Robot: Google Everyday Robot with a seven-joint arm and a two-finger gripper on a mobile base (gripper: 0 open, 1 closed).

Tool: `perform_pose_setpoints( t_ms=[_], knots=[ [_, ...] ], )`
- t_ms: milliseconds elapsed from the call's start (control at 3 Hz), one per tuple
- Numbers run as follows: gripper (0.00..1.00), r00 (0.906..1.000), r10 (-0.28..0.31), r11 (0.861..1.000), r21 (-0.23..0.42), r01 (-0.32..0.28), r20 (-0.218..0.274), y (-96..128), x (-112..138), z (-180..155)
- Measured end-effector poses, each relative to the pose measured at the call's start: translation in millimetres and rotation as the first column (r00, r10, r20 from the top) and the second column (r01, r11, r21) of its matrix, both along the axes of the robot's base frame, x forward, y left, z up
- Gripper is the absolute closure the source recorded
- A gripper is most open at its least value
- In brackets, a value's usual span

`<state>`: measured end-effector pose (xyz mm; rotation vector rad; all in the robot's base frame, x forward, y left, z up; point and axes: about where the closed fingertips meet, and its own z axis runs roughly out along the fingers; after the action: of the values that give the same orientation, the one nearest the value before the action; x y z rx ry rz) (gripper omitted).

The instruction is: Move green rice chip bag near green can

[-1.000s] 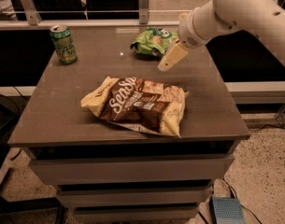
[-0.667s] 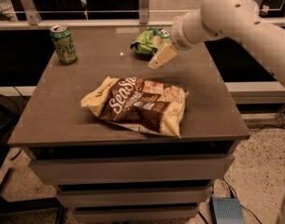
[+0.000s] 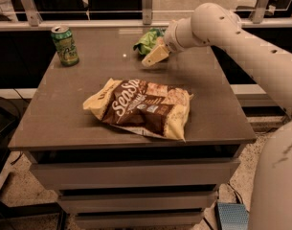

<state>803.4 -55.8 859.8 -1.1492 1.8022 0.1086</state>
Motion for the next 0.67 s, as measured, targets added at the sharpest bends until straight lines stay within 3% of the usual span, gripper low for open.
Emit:
perform_pose_setpoints(
  t_ms=[667],
  knots=[
    [0.4,0.9983,0.002,0.999,0.037,-0.004,0.059,4.2,16.1,-6.1]
  ],
)
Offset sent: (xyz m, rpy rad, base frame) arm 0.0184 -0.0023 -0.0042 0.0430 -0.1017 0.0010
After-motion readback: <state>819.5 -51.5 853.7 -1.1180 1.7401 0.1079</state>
